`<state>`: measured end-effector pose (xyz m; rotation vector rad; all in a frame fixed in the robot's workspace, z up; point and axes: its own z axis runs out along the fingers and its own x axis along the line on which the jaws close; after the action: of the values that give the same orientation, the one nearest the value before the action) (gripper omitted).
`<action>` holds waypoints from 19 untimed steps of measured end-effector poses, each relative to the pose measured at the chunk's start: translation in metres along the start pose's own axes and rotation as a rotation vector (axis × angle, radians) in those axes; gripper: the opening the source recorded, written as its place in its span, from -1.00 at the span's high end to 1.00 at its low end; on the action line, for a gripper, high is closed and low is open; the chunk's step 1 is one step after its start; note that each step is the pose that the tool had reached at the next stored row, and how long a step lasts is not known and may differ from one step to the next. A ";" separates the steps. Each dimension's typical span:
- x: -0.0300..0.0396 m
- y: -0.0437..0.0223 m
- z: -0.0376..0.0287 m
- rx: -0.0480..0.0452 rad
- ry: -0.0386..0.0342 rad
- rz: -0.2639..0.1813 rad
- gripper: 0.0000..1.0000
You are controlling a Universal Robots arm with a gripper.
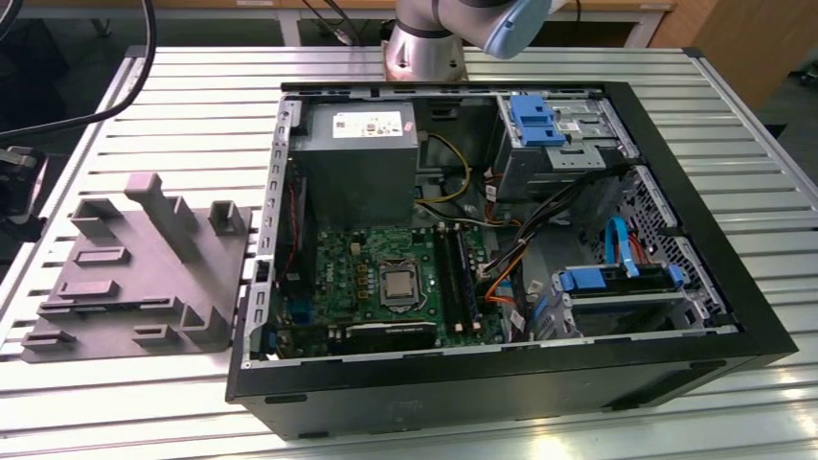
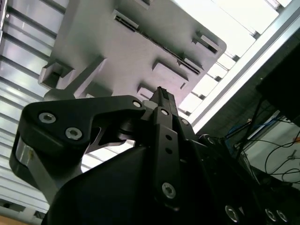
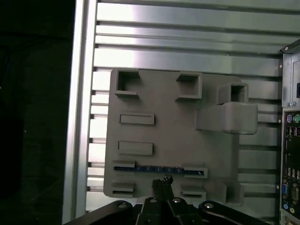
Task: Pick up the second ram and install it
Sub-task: 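Pick up the second ram and move it above second insertion slot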
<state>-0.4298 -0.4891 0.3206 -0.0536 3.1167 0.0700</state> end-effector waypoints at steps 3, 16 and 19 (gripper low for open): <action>0.0000 0.0000 0.0001 -0.0009 0.0016 -0.037 0.79; 0.0000 0.0000 0.0003 -0.0046 0.0083 -0.187 0.79; 0.0000 0.0000 0.0003 -0.0053 0.0097 -0.218 0.79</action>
<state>-0.4298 -0.4891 0.3203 -0.3926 3.0973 0.0737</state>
